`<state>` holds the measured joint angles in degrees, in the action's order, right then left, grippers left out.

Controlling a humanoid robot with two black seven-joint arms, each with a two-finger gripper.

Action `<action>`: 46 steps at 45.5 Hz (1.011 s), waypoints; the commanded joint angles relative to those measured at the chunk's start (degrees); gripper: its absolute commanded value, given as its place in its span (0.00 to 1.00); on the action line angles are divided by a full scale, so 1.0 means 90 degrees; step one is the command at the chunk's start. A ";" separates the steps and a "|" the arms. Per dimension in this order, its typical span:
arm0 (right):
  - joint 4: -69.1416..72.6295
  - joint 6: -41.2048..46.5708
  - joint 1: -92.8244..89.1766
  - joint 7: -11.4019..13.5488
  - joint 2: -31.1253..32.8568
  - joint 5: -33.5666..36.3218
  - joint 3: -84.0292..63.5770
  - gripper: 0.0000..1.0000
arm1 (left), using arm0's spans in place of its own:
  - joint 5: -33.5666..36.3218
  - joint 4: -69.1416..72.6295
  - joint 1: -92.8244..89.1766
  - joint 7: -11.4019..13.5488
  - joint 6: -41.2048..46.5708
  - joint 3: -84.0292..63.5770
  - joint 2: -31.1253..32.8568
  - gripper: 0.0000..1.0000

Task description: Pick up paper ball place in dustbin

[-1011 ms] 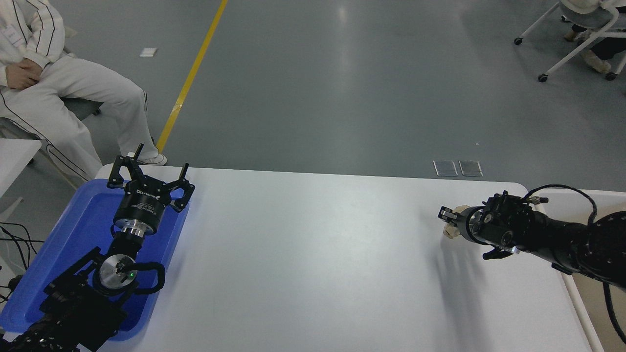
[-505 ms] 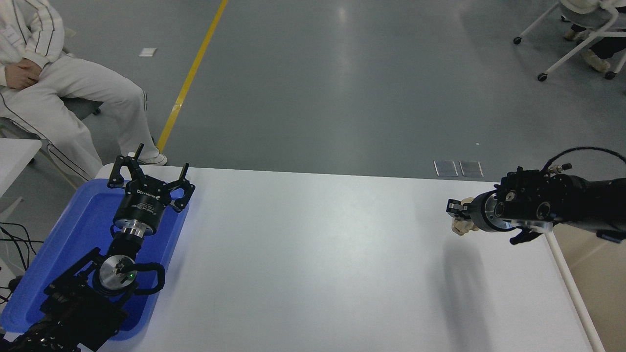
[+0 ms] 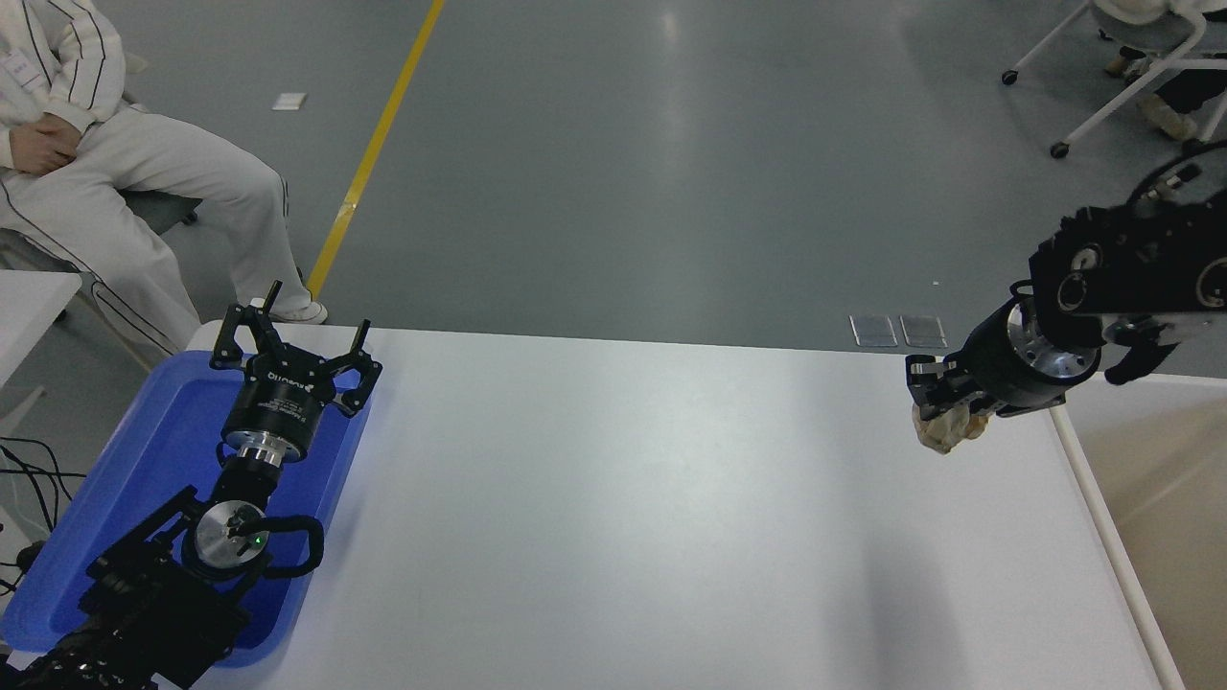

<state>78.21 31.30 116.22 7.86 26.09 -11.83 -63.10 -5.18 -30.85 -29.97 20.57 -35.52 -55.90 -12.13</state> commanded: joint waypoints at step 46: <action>0.0080 0.1523 0.2683 0.0006 0.0656 0.0426 -0.1602 0.00 | 0.0000 0.0000 0.0000 0.0000 0.0002 0.0000 0.0000 1.00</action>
<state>79.34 44.88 140.15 7.92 28.57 -7.48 -73.53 -5.19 -30.85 -29.97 20.57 -35.51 -55.90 -12.13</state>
